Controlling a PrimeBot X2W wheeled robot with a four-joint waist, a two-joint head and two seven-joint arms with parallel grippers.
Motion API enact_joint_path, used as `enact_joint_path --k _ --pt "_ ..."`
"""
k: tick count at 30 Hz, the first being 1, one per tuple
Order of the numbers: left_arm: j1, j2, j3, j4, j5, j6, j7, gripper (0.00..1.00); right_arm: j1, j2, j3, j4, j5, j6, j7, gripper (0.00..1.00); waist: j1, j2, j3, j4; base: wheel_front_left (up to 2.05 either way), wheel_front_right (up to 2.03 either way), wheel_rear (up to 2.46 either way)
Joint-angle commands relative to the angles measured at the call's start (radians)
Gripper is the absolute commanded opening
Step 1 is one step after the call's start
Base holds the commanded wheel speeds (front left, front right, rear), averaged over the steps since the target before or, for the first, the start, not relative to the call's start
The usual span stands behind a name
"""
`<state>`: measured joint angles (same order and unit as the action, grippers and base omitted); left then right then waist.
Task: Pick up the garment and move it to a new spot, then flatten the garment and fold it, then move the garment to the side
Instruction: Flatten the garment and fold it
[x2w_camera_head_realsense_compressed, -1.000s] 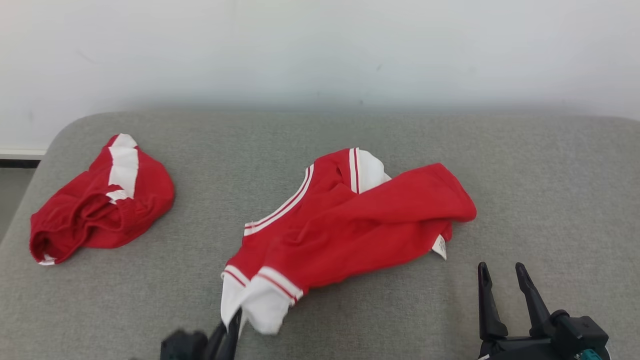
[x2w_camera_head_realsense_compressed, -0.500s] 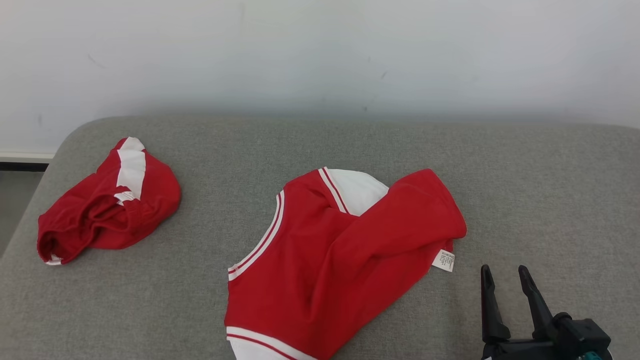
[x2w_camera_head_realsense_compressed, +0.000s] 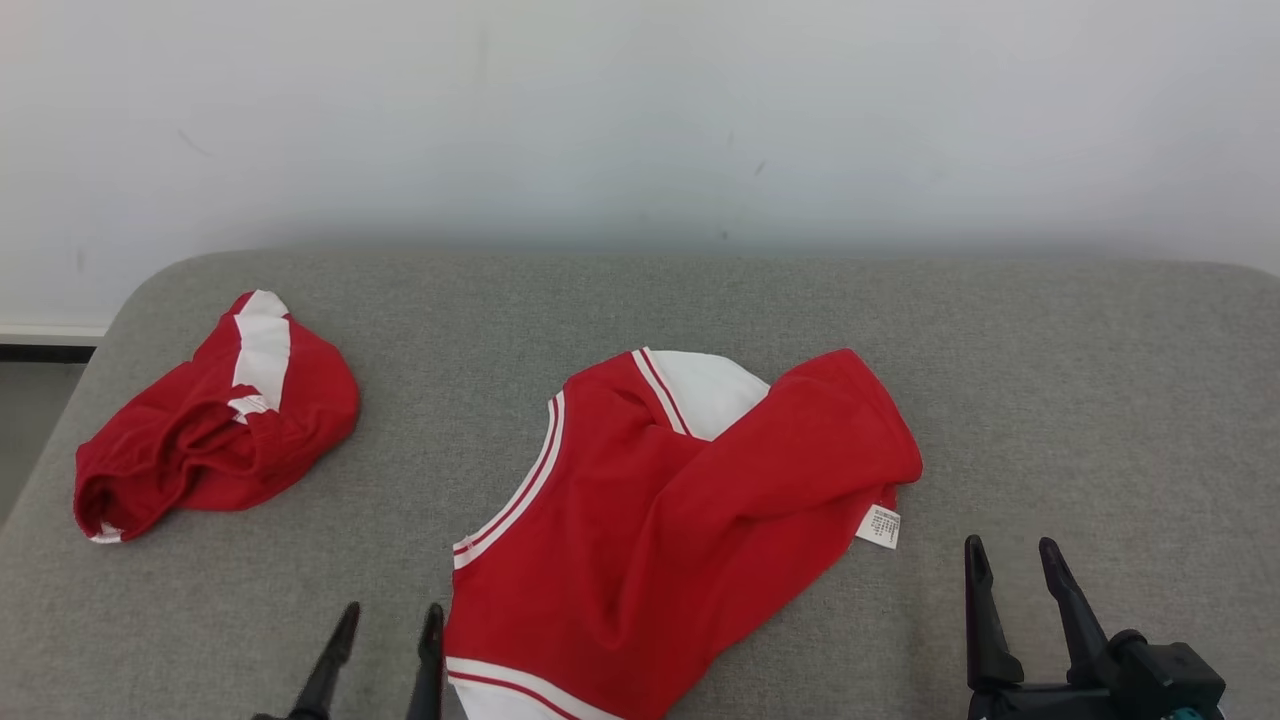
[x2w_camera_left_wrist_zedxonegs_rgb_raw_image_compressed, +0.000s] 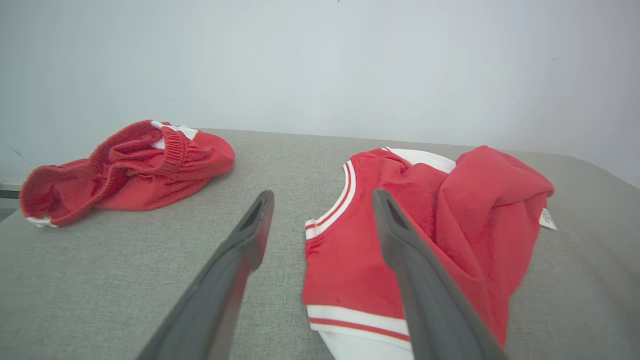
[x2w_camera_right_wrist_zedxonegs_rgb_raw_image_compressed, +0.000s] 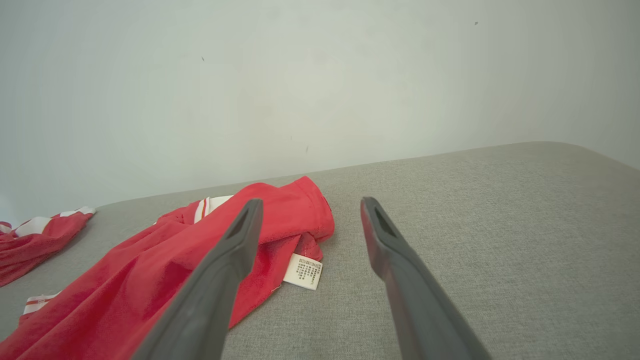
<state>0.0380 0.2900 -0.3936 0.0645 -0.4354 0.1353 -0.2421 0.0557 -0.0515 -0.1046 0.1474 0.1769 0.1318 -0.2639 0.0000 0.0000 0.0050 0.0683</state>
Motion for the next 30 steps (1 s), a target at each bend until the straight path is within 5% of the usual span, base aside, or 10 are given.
enact_joint_path --k 1,9,18,22,30 --pt "0.01 0.004 0.019 -0.015 0.003 0.01 -0.011 1.0 0.008 0.002 -0.004 0.0 0.007 -0.002 -0.001 1.0 0.0 0.0 -0.003 -0.006 0.0 0.0 0.0" --pt "0.076 0.016 0.186 -0.103 0.06 0.063 -0.024 1.0 0.015 0.002 -0.017 -0.01 -0.009 -0.002 -0.001 1.0 0.0 0.0 -0.004 -0.02 0.0 0.0 0.0" --pt "0.136 -0.057 0.295 -0.095 0.105 0.029 -0.024 1.0 0.001 0.003 -0.016 -0.019 -0.017 -0.002 -0.001 1.0 0.0 0.0 0.022 -0.045 0.0 0.0 0.0" --pt "0.076 -0.059 0.302 -0.088 0.134 -0.02 -0.024 1.0 -0.014 0.003 -0.019 -0.021 -0.02 -0.002 -0.001 1.0 0.0 0.0 0.045 -0.055 0.0 0.0 0.0" --pt "-0.245 0.027 0.27 0.006 0.155 -0.186 -0.004 1.0 -0.066 0.003 0.005 -0.013 -0.017 -0.002 -0.001 1.0 0.0 0.0 0.117 -0.109 0.0 0.0 0.0"
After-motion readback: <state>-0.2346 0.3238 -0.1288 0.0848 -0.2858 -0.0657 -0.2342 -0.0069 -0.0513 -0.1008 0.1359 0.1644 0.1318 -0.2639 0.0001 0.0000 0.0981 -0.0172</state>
